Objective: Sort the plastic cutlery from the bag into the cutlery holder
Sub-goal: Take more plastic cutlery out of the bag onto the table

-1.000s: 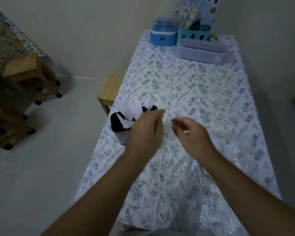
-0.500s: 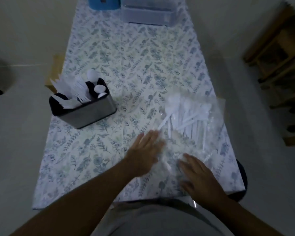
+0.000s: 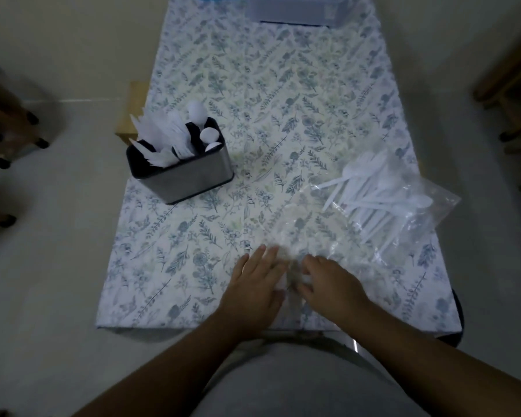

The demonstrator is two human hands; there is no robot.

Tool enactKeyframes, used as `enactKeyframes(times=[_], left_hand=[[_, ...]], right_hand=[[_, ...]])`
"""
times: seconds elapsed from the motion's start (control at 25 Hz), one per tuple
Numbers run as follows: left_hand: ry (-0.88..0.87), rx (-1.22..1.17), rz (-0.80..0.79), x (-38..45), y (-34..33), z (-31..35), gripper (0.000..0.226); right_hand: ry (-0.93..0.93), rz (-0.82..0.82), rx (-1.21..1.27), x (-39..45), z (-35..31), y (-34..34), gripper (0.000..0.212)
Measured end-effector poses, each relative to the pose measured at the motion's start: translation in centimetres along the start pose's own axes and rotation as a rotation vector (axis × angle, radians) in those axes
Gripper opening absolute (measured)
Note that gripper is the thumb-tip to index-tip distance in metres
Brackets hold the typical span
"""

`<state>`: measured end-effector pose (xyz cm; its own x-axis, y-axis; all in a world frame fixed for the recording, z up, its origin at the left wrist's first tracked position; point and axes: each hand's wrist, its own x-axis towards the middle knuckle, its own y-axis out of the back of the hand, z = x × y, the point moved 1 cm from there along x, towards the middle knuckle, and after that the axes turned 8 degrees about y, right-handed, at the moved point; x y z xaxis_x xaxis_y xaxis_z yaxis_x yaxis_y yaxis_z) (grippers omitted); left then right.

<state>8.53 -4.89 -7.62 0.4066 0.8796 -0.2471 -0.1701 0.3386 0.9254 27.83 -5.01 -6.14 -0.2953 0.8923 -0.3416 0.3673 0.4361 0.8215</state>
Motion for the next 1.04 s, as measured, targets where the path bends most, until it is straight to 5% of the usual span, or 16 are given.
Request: enactKeyframes(times=[0.08, 0.2, 0.4, 0.56, 0.68, 0.88, 1.04], left_hand=[[0.052, -0.064, 0.015, -0.3, 0.6, -0.4, 0.056], [-0.021, -0.092, -0.006, -1.0, 0.8, -0.8, 0.058], [-0.13, 0.048, -0.06, -0.2, 0.1, 0.2, 0.062], [-0.114, 0.195, -0.099, -0.2, -0.2, 0.5, 0.067], [-0.137, 0.208, -0.12, 0.0, -0.1, 0.4, 0.067], [-0.015, 0.183, -0.041, -0.1, 2.5, -2.3, 0.055], [-0.087, 0.024, -0.111, 0.5, 3.8, -1.7, 0.062]], right_hand=[[-0.005, -0.085, 0.043, 1.7, -1.0, 0.5, 0.009], [0.0, -0.14, 0.165, 2.9, -0.8, 1.2, 0.028], [-0.045, -0.136, 0.231, 2.8, -0.1, 1.5, 0.024], [-0.19, 0.088, 0.346, 2.1, -0.2, 1.7, 0.025], [-0.15, 0.068, 0.308, 1.3, -0.9, 2.2, 0.017], [-0.249, 0.595, 0.378, -0.2, -0.2, 8.4, 0.023], [-0.226, 0.329, 0.272, 0.0, -1.7, 9.1, 0.023]])
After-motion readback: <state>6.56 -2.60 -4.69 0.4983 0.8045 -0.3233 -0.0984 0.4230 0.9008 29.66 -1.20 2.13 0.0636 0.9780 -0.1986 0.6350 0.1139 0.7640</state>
